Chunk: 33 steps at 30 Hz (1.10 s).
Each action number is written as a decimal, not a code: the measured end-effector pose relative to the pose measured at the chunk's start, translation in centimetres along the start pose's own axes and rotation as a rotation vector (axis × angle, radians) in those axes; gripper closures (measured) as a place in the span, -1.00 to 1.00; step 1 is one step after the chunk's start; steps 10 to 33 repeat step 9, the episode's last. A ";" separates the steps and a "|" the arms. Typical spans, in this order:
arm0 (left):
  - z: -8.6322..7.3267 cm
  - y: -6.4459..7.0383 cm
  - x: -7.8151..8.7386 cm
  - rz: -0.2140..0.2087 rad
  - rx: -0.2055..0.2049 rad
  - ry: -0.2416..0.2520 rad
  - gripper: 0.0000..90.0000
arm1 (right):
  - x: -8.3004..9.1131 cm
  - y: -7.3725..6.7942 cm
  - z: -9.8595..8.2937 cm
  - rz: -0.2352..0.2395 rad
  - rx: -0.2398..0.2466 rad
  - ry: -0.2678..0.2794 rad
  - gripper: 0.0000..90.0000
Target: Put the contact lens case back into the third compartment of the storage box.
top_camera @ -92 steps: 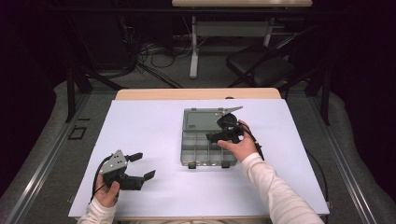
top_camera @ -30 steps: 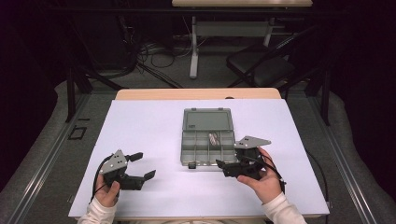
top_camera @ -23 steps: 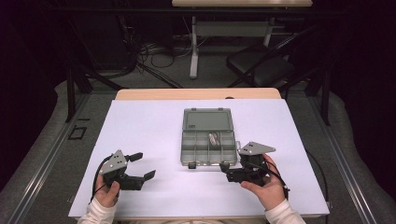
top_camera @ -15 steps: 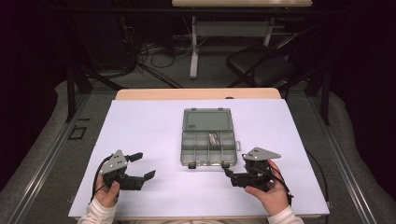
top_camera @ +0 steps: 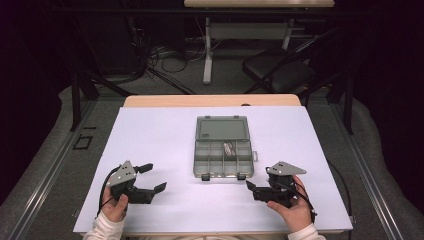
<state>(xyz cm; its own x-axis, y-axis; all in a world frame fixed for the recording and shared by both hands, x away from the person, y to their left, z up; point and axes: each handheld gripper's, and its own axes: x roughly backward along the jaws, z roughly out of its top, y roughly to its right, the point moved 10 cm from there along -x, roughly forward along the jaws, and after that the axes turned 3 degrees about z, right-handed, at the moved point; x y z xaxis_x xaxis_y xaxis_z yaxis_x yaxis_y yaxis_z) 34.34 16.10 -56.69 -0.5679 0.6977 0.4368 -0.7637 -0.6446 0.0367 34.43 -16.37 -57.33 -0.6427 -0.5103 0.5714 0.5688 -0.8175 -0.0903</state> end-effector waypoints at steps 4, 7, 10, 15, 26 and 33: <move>0.0 0.0 0.0 -0.001 -0.002 -0.002 -0.64 | 0.0 0.3 -0.1 -0.004 -0.010 0.011 -0.65; 0.0 0.0 0.0 0.001 0.000 -0.003 -0.65 | 0.0 0.5 -0.1 -0.005 -0.005 0.007 -0.65; 0.0 0.0 0.0 0.002 0.001 -0.004 -0.64 | 0.0 0.6 0.0 -0.010 0.003 0.008 -0.65; 0.0 0.0 0.0 0.002 0.001 -0.004 -0.64 | 0.0 0.6 0.0 -0.010 0.003 0.008 -0.65; 0.0 0.0 0.0 0.002 0.001 -0.004 -0.64 | 0.0 0.6 0.0 -0.010 0.003 0.008 -0.65; 0.0 0.0 0.0 0.002 0.001 -0.004 -0.64 | 0.0 0.6 0.0 -0.010 0.003 0.008 -0.65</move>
